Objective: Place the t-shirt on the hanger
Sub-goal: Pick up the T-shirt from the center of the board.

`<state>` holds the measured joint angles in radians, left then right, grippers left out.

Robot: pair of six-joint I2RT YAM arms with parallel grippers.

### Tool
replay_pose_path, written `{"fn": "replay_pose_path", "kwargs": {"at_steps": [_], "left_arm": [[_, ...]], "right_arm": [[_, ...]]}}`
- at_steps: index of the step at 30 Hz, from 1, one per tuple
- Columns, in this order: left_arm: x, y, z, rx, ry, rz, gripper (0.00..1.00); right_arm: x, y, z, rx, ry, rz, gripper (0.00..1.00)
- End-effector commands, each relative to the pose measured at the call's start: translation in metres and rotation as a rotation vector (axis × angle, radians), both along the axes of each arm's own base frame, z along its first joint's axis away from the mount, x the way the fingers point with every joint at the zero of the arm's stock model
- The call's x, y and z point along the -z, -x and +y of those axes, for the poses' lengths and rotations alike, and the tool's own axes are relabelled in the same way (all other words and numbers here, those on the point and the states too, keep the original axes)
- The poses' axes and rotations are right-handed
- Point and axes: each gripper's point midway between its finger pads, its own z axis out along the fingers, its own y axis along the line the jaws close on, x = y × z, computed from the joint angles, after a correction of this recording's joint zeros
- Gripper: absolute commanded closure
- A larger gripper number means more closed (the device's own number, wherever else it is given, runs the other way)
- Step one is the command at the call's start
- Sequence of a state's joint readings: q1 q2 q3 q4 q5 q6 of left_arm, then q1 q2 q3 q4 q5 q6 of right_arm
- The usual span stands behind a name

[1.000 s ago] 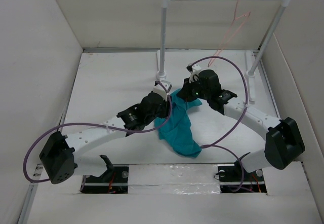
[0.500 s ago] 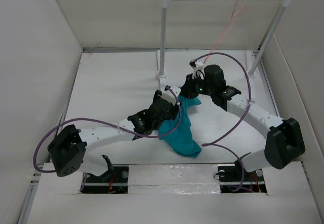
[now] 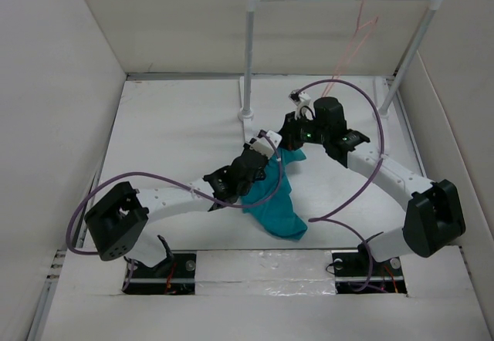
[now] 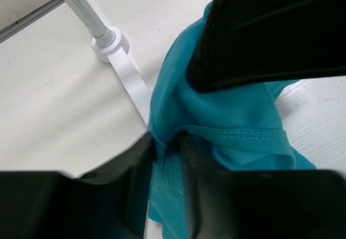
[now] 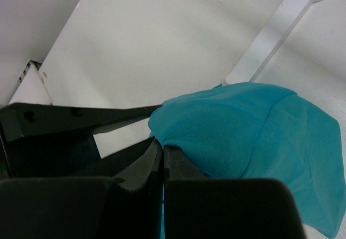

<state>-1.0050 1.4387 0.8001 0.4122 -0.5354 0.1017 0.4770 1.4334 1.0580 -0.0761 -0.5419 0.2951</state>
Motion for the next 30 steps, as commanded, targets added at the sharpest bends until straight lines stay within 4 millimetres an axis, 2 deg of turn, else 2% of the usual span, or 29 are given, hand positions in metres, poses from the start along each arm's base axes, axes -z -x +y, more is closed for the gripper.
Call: {"fn": "replay_pose_path", "kwargs": {"at_steps": [1, 2, 3, 8, 9, 10, 11, 12, 13, 14, 15, 16, 17, 20, 22, 23, 24, 27, 28, 30], "left_arm": [[-0.033, -0.010, -0.006, -0.011, 0.080, -0.074, 0.83], [-0.036, -0.014, -0.003, -0.020, 0.094, -0.074, 0.96], [-0.038, -0.013, -0.004, -0.017, 0.112, -0.071, 1.00], [-0.070, 0.003, -0.002, 0.017, 0.300, -0.043, 1.00], [-0.075, 0.007, -0.003, 0.027, 0.337, -0.033, 1.00], [-0.083, 0.014, -0.003, 0.054, 0.380, -0.025, 1.00], [-0.079, 0.019, -0.002, 0.057, 0.386, 0.005, 1.00], [-0.085, 0.022, 0.001, 0.053, 0.443, 0.029, 1.00], [-0.084, 0.027, 0.002, 0.055, 0.466, 0.050, 1.00], [-0.077, 0.033, 0.004, 0.052, 0.495, 0.094, 1.00], [-0.083, 0.034, 0.006, 0.049, 0.536, 0.104, 1.00], [-0.084, 0.043, 0.006, 0.077, 0.572, 0.130, 1.00], [-0.082, 0.044, 0.010, 0.069, 0.593, 0.150, 1.00], [-0.082, 0.056, 0.022, 0.035, 0.694, 0.216, 1.00], [-0.091, 0.065, 0.032, 0.007, 0.788, 0.246, 1.00], [-0.088, 0.069, 0.036, -0.007, 0.811, 0.267, 1.00], [-0.092, 0.072, 0.038, -0.007, 0.844, 0.274, 1.00], [-0.104, 0.084, 0.046, 0.006, 0.957, 0.293, 1.00], [-0.110, 0.087, 0.048, 0.021, 0.986, 0.286, 1.00], [-0.118, 0.086, 0.048, 0.031, 1.010, 0.266, 1.00]], "right_arm": [[-0.036, -0.004, 0.004, -0.019, -0.071, -0.067, 1.00], [-0.034, -0.005, 0.001, -0.017, -0.064, -0.059, 1.00], [-0.035, -0.005, 0.000, -0.016, -0.059, -0.061, 1.00], [-0.029, -0.019, 0.000, 0.019, -0.031, -0.058, 0.98], [-0.027, -0.020, 0.003, 0.017, -0.016, -0.061, 0.94], [-0.020, -0.022, 0.009, 0.007, 0.000, -0.048, 0.84], [-0.026, -0.028, 0.011, 0.010, -0.004, -0.058, 0.78], [-0.023, -0.031, 0.018, 0.000, -0.004, -0.047, 0.69], [-0.031, -0.033, 0.020, 0.001, -0.014, -0.061, 0.65], [-0.038, -0.033, 0.033, -0.022, -0.019, -0.072, 0.60], [-0.038, -0.033, 0.038, -0.033, -0.016, -0.067, 0.60], [-0.041, -0.033, 0.043, -0.038, -0.007, -0.080, 0.54], [-0.039, -0.030, 0.049, -0.051, 0.002, -0.072, 0.50], [-0.052, -0.029, 0.055, -0.053, -0.006, -0.093, 0.37], [-0.071, -0.020, 0.061, -0.076, -0.012, -0.137, 0.30], [-0.076, -0.016, 0.059, -0.070, 0.001, -0.142, 0.27], [-0.090, -0.010, 0.060, -0.071, -0.007, -0.176, 0.26], [-0.115, -0.006, 0.051, -0.032, 0.006, -0.233, 0.25], [-0.132, 0.000, 0.044, -0.005, 0.002, -0.277, 0.34], [-0.146, 0.002, 0.033, 0.045, 0.000, -0.311, 0.55]]}}
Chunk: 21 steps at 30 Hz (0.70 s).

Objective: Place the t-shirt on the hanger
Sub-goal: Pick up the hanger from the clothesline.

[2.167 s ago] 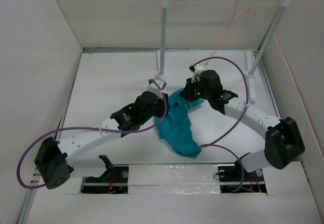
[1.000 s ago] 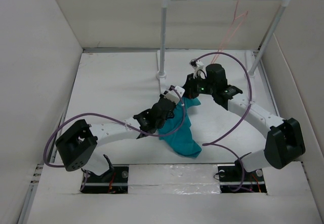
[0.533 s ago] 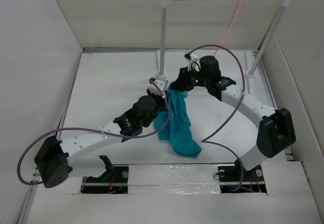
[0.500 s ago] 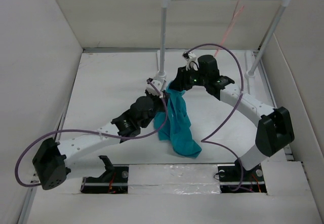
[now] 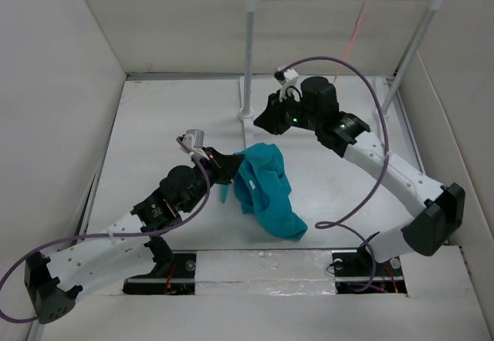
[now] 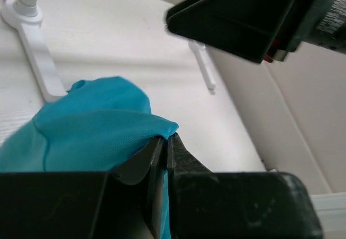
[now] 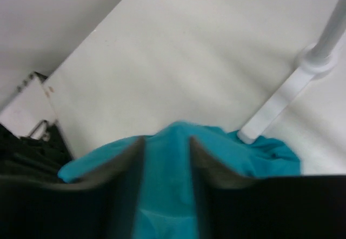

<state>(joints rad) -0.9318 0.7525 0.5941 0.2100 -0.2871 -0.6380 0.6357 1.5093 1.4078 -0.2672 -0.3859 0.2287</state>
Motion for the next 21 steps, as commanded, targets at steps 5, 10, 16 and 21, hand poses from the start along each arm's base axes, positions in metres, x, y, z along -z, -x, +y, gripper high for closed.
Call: {"fn": "replay_pose_path", "kwargs": {"at_steps": [5, 10, 16, 21], "left_arm": [[-0.032, -0.004, -0.015, 0.025, 0.109, -0.028, 1.00], [-0.031, -0.006, -0.029, 0.068, 0.099, -0.046, 1.00], [-0.025, -0.006, -0.027, 0.068, 0.081, -0.047, 1.00], [-0.023, -0.003, -0.027, 0.082, 0.077, -0.050, 1.00]], "right_arm": [[-0.126, -0.011, -0.087, 0.327, -0.080, -0.279, 1.00], [-0.172, -0.051, -0.182, 0.694, -0.102, -0.352, 0.94], [-0.164, -0.091, -0.269, 1.042, 0.035, -0.329, 0.35], [-0.156, -0.124, -0.295, 1.102, 0.080, -0.305, 0.30]]}}
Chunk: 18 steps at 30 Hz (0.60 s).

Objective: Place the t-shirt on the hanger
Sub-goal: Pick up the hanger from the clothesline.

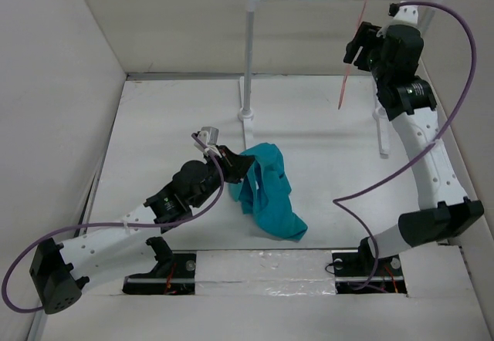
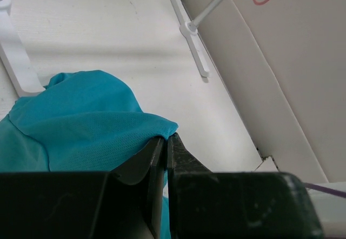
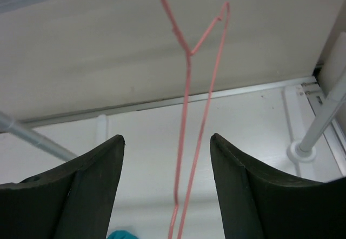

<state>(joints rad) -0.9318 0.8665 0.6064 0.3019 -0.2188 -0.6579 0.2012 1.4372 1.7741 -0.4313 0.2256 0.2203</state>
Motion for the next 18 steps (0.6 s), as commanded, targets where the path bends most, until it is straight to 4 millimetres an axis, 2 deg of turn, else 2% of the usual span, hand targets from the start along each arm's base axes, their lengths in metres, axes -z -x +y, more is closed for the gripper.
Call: {"fn": "replay_pose_path", "kwargs": {"at_steps": [1, 2, 3, 4, 5, 6, 8, 11, 12, 13, 16, 18], "left_arm": [[-0.027, 0.002, -0.002, 0.021, 0.066, -0.070, 1.00], [-0.027, 0.002, -0.003, 0.026, 0.066, -0.068, 1.00], [-0.027, 0.003, -0.003, 0.032, 0.064, -0.069, 1.00], [-0.024, 0.004, -0.005, 0.041, 0.059, -0.064, 1.00], [-0.023, 0.004, -0.005, 0.044, 0.063, -0.066, 1.00], [-0.017, 0.005, -0.007, 0.053, 0.060, -0.057, 1.00], [-0.015, 0.006, -0.009, 0.064, 0.062, -0.052, 1.00], [-0.009, 0.009, -0.012, 0.080, 0.063, -0.038, 1.00], [-0.008, 0.009, -0.012, 0.080, 0.066, -0.036, 1.00], [-0.006, 0.009, -0.011, 0.080, 0.064, -0.033, 1.00], [-0.004, 0.009, -0.012, 0.081, 0.054, -0.032, 1.00], [-0.005, 0.009, -0.012, 0.085, 0.059, -0.038, 1.00]], "right_arm": [[0.004, -0.015, -0.022, 0.067, 0.028, 0.030, 0.30], [0.011, -0.026, -0.023, 0.059, 0.028, 0.045, 0.30], [0.002, -0.029, -0.019, 0.041, 0.024, 0.026, 0.30], [0.003, -0.033, -0.016, 0.027, 0.027, 0.028, 0.31], [0.010, -0.042, -0.015, 0.025, 0.033, 0.047, 0.32], [0.001, -0.044, -0.017, 0.036, 0.041, 0.033, 0.32], [0.001, -0.050, -0.021, 0.062, 0.054, 0.038, 0.35], [0.005, -0.064, -0.025, 0.093, 0.070, 0.041, 0.39], [0.016, -0.074, -0.028, 0.097, 0.075, 0.063, 0.41], [0.013, -0.076, -0.031, 0.092, 0.078, 0.058, 0.43], [0.025, -0.087, -0.032, 0.101, 0.099, 0.084, 0.44], [0.025, -0.087, -0.036, 0.118, 0.110, 0.082, 0.48]]}}
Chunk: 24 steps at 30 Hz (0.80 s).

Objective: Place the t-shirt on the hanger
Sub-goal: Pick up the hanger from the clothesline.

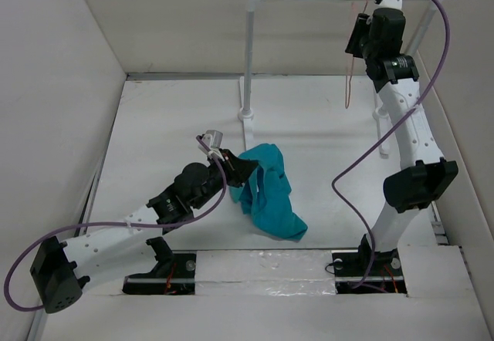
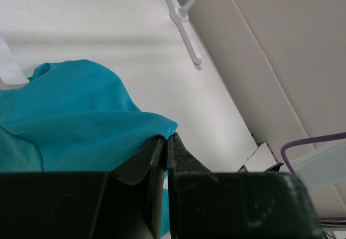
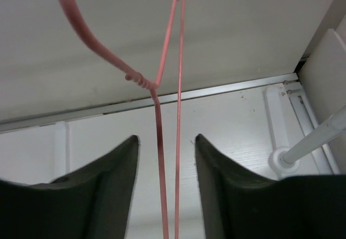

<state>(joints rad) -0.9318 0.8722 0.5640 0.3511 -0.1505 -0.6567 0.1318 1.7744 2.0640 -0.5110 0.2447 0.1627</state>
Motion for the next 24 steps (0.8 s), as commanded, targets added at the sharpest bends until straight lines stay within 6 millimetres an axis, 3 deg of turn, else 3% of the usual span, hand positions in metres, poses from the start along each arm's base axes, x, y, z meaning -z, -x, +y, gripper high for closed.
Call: {"fn": "replay_pose_path", "kwargs": {"at_steps": [1, 7, 10, 19, 23, 24], "left_arm": [[-0.016, 0.000, -0.005, 0.021, 0.055, -0.041, 1.00], [-0.013, 0.000, -0.009, 0.033, 0.049, -0.036, 1.00], [-0.011, -0.001, -0.008, 0.027, 0.043, -0.033, 1.00], [-0.018, -0.001, -0.003, 0.011, 0.050, -0.050, 1.00], [-0.021, -0.004, 0.003, -0.018, 0.026, -0.068, 1.00], [-0.023, -0.005, 0.004, -0.025, 0.020, -0.077, 1.00]], "right_arm": [[-0.019, 0.000, -0.013, 0.047, 0.043, -0.049, 0.56], [-0.027, 0.002, -0.019, 0.070, 0.070, -0.074, 0.90], [-0.039, 0.008, -0.016, 0.066, 0.073, -0.101, 1.00], [-0.080, 0.037, -0.021, 0.039, 0.072, -0.195, 1.00], [-0.079, 0.046, -0.011, -0.066, 0.029, -0.205, 1.00], [-0.070, 0.046, -0.014, -0.070, 0.025, -0.188, 1.00]]}}
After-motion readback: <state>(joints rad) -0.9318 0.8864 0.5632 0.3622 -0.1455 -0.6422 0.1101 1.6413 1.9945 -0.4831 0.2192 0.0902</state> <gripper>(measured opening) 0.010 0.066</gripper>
